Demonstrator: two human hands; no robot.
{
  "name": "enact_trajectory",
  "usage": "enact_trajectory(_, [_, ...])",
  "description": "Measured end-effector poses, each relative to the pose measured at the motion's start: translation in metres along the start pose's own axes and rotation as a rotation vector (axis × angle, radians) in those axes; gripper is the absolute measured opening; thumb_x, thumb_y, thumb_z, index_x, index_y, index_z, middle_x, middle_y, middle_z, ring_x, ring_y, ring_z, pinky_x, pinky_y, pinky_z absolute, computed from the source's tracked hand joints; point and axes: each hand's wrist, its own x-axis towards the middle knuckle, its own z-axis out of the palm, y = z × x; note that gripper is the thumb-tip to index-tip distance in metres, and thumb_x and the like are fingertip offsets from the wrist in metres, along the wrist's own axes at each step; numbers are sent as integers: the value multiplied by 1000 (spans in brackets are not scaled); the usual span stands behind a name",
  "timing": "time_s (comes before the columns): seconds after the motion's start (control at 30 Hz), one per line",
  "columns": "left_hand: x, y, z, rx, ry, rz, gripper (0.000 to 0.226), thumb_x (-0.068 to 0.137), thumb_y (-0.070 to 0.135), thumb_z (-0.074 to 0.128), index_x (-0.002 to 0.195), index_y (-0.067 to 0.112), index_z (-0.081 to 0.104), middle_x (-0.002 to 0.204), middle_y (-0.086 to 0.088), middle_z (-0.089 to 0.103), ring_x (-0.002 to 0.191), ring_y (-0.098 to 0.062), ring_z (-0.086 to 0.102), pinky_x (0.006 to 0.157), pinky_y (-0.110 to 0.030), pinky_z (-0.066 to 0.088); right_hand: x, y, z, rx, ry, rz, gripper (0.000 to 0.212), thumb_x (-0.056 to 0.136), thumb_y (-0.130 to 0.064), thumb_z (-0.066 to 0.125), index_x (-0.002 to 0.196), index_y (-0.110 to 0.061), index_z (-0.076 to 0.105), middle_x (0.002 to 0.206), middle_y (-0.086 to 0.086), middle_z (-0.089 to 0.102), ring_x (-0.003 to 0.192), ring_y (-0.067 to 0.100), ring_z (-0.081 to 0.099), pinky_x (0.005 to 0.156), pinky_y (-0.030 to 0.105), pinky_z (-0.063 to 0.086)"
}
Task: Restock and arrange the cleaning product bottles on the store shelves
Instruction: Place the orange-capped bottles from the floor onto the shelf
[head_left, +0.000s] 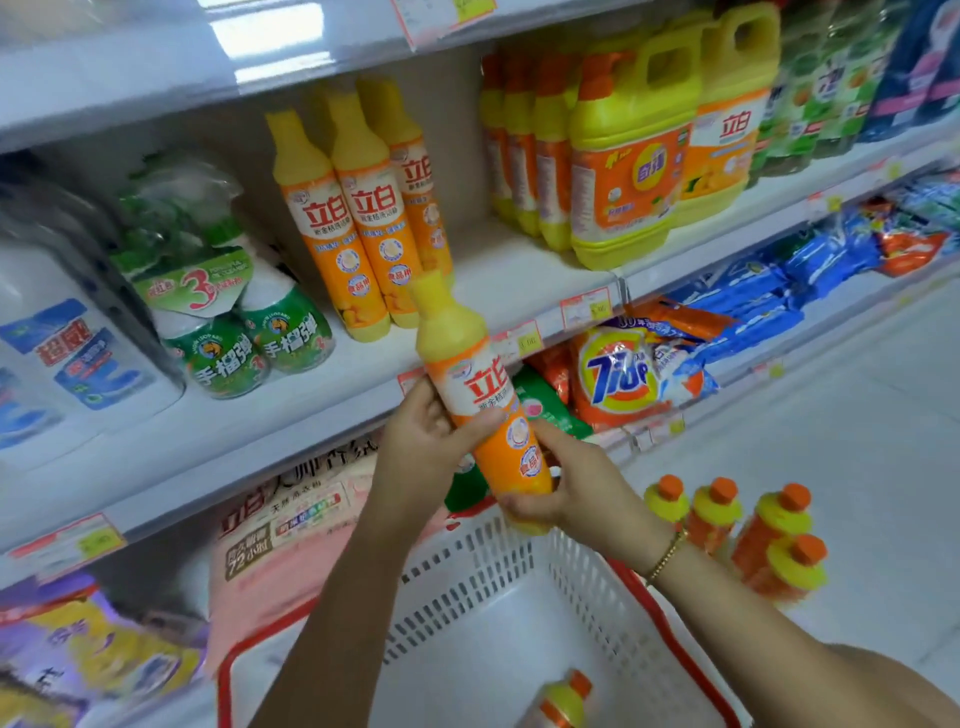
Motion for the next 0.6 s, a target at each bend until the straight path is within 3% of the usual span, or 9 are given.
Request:
enact_trajectory(0.1, [-9,-1,2,-42,76,11,42,72,1,71,111,13,59,100,3,71,88,-5,69,74,-18,55,-7,7,2,78,24,-39,67,74,-30,80,132,-32,45,122,-6,60,104,9,60,84,25,54])
enact_trajectory(0.27, [-12,18,7,-353,235,37,50,67,17,67,115,6,59,103,-6,71,90,-12,70,71,-22,56,-15,9,-4,163,159,-154,71,70,-25,83,129,-41,46,128,-16,55,116,3,54,92,28,52])
enact_trajectory(0.43, [-13,27,12,-398,264,26,55,70,23,67,122,7,58,108,-4,70,96,-13,69,80,-26,57,-24,7,-4,156,281,-185,63,74,-42,74,127,-47,40,126,-24,49,115,-2,52,87,19,51])
enact_trajectory(0.6, [-11,29,8,-476,185,39,54,68,23,68,120,11,57,102,0,72,95,-12,69,75,-25,57,-25,1,-16,551,124,-178,57,77,-16,73,129,-21,51,124,1,56,109,9,60,81,22,53])
